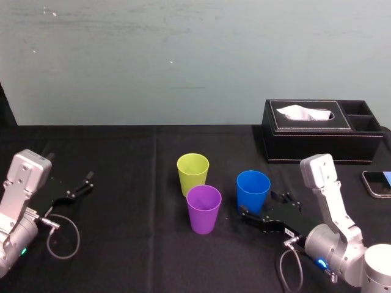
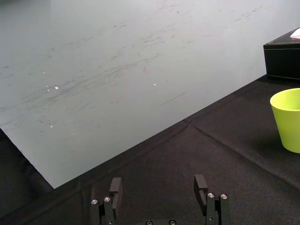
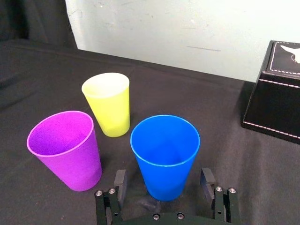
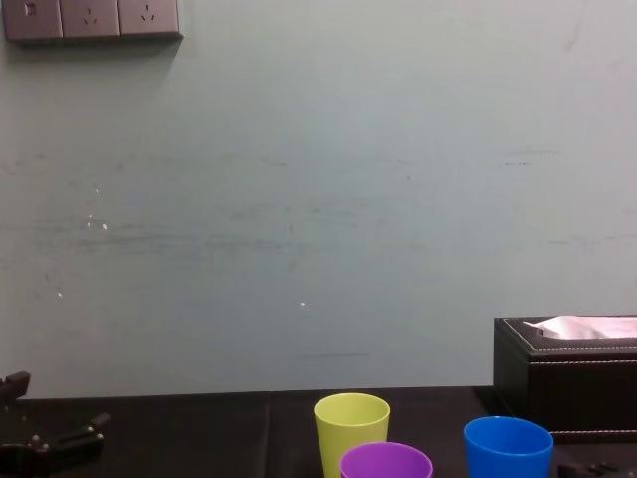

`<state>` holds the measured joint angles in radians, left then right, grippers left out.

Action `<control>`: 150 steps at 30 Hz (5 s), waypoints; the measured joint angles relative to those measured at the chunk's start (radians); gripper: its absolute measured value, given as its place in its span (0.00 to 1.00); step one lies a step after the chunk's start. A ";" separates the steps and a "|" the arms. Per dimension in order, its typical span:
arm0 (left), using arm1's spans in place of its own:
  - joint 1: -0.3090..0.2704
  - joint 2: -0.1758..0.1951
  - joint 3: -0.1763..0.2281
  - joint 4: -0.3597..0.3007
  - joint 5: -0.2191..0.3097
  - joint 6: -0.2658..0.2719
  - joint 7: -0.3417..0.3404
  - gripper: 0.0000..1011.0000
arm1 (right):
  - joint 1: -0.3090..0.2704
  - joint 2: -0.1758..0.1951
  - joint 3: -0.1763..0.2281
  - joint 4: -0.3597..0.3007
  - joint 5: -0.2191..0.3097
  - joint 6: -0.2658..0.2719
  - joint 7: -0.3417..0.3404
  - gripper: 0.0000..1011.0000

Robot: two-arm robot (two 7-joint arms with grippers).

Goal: Stack the three plastic cups sequentially using one hand.

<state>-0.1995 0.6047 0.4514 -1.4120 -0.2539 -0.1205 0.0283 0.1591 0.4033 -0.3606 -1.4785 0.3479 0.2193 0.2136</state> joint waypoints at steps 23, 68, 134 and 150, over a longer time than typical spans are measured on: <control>0.000 0.000 0.000 0.000 0.000 0.000 0.000 0.99 | 0.055 -0.075 0.008 0.081 -0.087 0.003 0.001 0.99; 0.000 0.000 0.000 0.000 0.000 0.000 0.000 0.99 | 0.082 -0.113 0.026 0.126 -0.111 -0.013 0.015 0.74; 0.000 0.000 0.000 0.000 0.000 0.000 0.000 0.99 | 0.485 -0.219 -0.131 0.329 -0.099 0.137 0.210 0.71; 0.000 0.000 0.000 0.000 0.000 0.000 0.000 0.99 | 0.493 -0.223 -0.148 0.360 -0.108 0.114 0.220 0.71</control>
<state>-0.1995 0.6047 0.4514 -1.4120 -0.2539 -0.1205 0.0283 0.6521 0.1801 -0.5090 -1.1187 0.2398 0.3336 0.4332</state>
